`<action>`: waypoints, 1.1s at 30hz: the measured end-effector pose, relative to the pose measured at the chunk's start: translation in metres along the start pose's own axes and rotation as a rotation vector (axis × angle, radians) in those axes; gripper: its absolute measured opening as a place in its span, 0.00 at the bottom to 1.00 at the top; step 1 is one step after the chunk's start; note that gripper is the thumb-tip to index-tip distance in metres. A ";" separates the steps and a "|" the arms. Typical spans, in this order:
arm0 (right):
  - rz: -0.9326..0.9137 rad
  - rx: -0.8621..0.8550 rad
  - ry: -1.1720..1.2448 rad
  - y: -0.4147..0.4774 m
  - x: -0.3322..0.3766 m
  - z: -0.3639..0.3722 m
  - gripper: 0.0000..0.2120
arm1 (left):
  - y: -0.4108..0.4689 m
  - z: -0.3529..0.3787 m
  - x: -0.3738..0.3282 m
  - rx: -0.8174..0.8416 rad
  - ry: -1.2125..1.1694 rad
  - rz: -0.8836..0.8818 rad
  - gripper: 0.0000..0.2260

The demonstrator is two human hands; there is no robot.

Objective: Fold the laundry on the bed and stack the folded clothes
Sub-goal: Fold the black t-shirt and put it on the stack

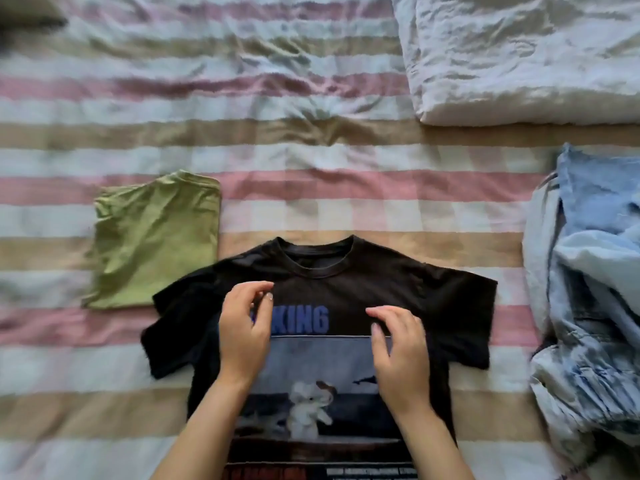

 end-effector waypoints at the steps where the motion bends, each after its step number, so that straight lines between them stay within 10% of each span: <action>1: -0.031 0.066 0.008 0.000 0.015 0.013 0.10 | -0.003 -0.025 0.015 -0.060 0.028 -0.050 0.06; 7: -0.226 0.431 -0.015 -0.007 0.104 0.113 0.11 | -0.023 -0.124 0.085 -0.264 0.174 -0.308 0.09; 21: -0.505 0.612 -0.412 0.038 0.171 0.208 0.10 | 0.000 -0.117 0.111 -0.022 -0.326 -0.674 0.11; 25: -0.317 0.594 0.076 0.043 0.178 0.203 0.02 | -0.003 -0.132 0.105 -0.389 -0.282 -0.493 0.14; 33: -0.338 0.294 -0.311 0.027 0.173 0.225 0.13 | 0.014 -0.122 0.123 -0.301 -0.208 -0.674 0.18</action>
Point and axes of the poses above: each hand's wrist, its own y-axis towards the middle knuckle, its own z-axis out of the palm, x = y × z, the point moved 1 cm from there along y, towards the middle knuckle, and after that the axes turned 7 degrees about z, right-handed, at the moved point
